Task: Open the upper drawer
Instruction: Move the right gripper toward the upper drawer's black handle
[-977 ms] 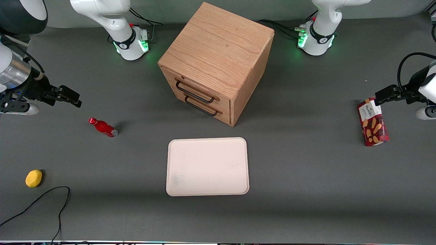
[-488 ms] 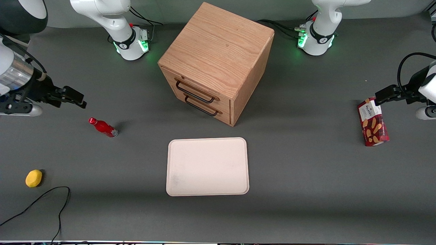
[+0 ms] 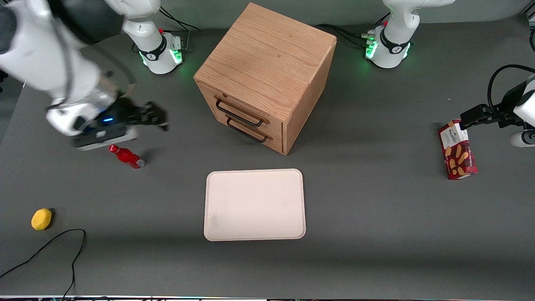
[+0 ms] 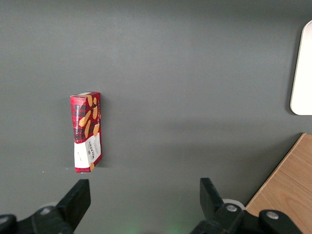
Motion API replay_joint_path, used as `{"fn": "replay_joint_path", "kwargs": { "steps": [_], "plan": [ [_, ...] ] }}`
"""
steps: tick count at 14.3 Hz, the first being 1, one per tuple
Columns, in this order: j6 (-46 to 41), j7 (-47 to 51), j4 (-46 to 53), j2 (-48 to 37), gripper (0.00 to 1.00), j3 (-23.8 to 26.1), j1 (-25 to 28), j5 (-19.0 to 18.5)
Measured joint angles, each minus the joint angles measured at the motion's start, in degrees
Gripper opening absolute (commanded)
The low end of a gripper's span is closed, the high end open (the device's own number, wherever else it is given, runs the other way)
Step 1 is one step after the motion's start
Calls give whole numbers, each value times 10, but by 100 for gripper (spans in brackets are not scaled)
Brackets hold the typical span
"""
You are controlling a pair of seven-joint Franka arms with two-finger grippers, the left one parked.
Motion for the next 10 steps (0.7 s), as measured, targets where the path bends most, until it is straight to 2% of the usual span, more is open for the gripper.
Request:
{"fn": "replay_joint_path", "kwargs": {
  "steps": [2, 5, 6, 8, 10],
  "plan": [
    [8, -63, 0, 14, 100, 49, 3, 0],
    [10, -161, 0, 42, 100, 88, 4, 0],
    [8, -194, 0, 51, 100, 93, 4, 7],
    [-3, -258, 0, 67, 100, 95, 4, 46],
    [-13, -300, -1, 78, 100, 95, 3, 63]
  ]
}}
